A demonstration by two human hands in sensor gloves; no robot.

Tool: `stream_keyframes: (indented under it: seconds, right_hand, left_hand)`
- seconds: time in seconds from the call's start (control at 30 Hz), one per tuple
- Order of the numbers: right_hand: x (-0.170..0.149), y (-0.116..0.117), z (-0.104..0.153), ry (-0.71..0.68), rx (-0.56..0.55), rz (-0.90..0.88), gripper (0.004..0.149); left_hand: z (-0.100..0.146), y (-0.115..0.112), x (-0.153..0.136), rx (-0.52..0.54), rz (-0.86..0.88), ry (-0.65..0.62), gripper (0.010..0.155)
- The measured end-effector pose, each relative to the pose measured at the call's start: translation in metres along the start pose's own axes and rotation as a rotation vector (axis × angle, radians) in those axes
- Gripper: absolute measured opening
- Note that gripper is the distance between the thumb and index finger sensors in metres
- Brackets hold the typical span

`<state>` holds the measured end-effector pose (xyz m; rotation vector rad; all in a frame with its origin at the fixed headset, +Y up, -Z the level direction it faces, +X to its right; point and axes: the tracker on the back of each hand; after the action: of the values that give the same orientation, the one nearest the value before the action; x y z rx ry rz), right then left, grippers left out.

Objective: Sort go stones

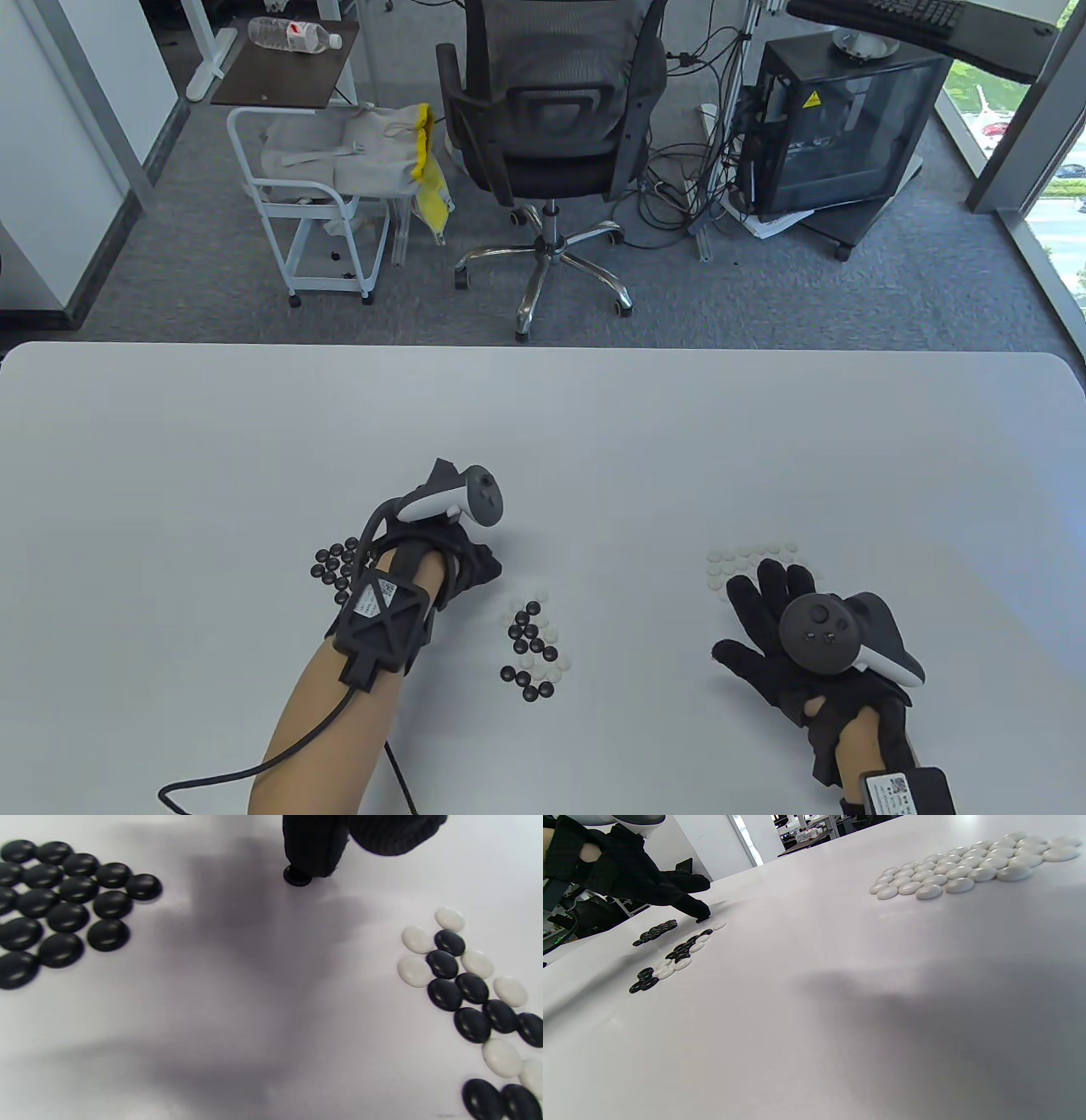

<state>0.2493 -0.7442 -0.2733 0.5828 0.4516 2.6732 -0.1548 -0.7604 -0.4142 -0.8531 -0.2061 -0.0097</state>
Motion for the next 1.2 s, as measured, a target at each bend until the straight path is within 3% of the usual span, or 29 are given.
stream_keyframes:
  seconds: [0.43, 0.73, 0.93, 1.2]
  right_hand:
    - [-0.001, 0.003, -0.003, 0.012, 0.02, -0.003, 0.082]
    - [0.0, 0.003, -0.003, 0.017, 0.026, -0.003, 0.083]
    - [0.0, 0.003, -0.003, 0.015, 0.023, -0.003, 0.082]
    - [0.0, 0.003, -0.003, 0.016, 0.024, -0.003, 0.082]
  left_hand:
    - [0.019, -0.013, -0.052, -0.013, 0.013, 0.071, 0.063]
    - [0.025, -0.015, -0.058, -0.017, 0.008, 0.09, 0.064]
    - [0.046, -0.011, -0.037, 0.034, -0.036, -0.011, 0.064]
    - [0.082, -0.023, 0.014, 0.037, -0.248, -0.138, 0.062]
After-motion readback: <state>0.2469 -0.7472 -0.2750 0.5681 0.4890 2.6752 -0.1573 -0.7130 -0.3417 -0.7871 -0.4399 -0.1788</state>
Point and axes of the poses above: the tracker on the back of each hand, its own x axis roughly to the thumb side, its own z axis roughly from the fingertips to the wrist, y = z × x
